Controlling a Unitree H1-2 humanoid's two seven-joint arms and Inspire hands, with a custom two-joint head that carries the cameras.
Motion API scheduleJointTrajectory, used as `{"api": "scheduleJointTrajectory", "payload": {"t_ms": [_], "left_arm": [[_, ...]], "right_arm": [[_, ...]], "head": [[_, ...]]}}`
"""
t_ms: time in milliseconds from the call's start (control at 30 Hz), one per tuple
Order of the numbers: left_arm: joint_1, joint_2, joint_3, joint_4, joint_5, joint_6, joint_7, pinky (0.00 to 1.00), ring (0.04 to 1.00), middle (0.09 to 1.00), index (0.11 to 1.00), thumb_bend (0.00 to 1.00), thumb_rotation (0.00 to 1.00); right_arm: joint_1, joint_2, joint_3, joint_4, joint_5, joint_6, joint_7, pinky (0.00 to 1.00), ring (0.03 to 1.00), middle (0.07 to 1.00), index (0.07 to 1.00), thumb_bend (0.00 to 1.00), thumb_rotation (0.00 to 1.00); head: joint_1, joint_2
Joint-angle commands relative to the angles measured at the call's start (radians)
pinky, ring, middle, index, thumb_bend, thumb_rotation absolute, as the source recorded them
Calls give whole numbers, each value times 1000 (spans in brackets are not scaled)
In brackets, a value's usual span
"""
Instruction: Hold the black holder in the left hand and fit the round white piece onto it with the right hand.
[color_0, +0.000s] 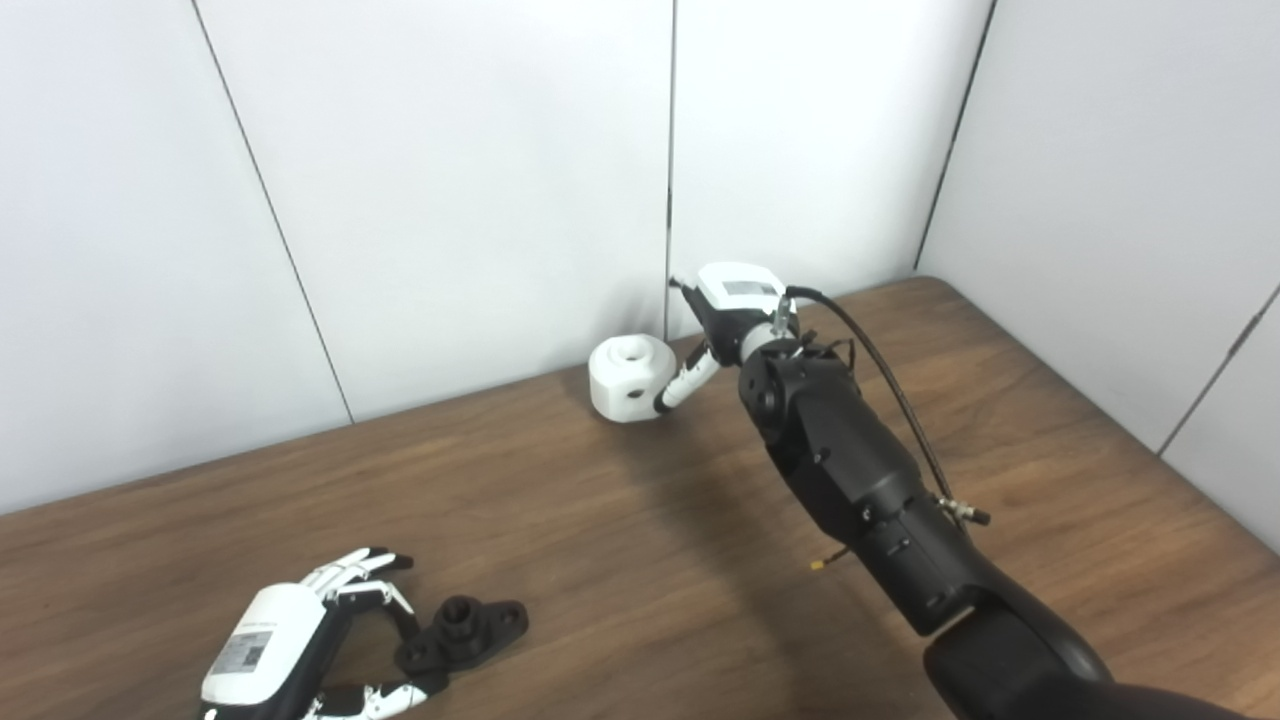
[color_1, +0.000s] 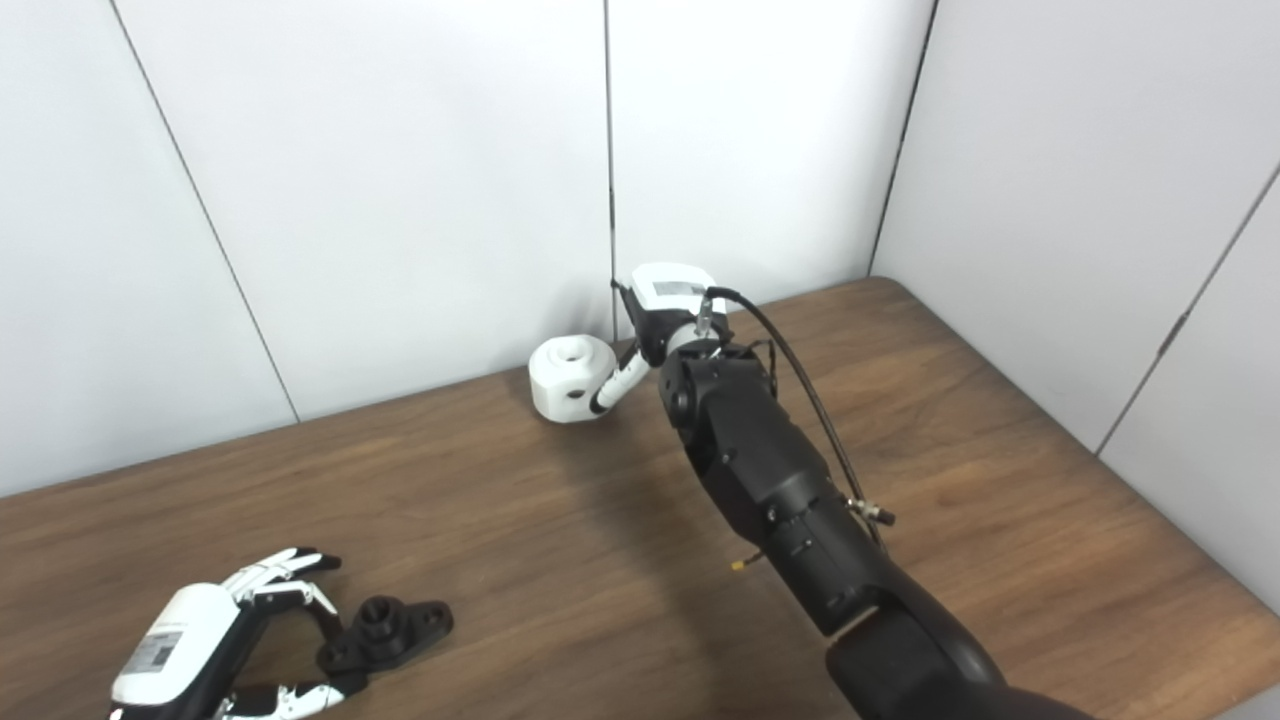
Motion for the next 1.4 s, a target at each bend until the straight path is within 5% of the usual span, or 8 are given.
{"api": "scheduleJointTrajectory", "payload": {"t_ms": [0, 1367], "left_arm": [[52, 27, -27, 59, 56, 75, -88, 845, 882, 827, 486, 521, 48], [68, 17, -30, 57, 67, 77, -71, 842, 880, 828, 485, 522, 48]], "right_arm": [[-68, -26, 6, -11, 13, 1, -7, 635, 853, 952, 902, 977, 359], [-144, -37, 138, 193, 126, 1, -109, 660, 853, 949, 896, 954, 319]], "head": [[0, 1], [30, 11]]}}
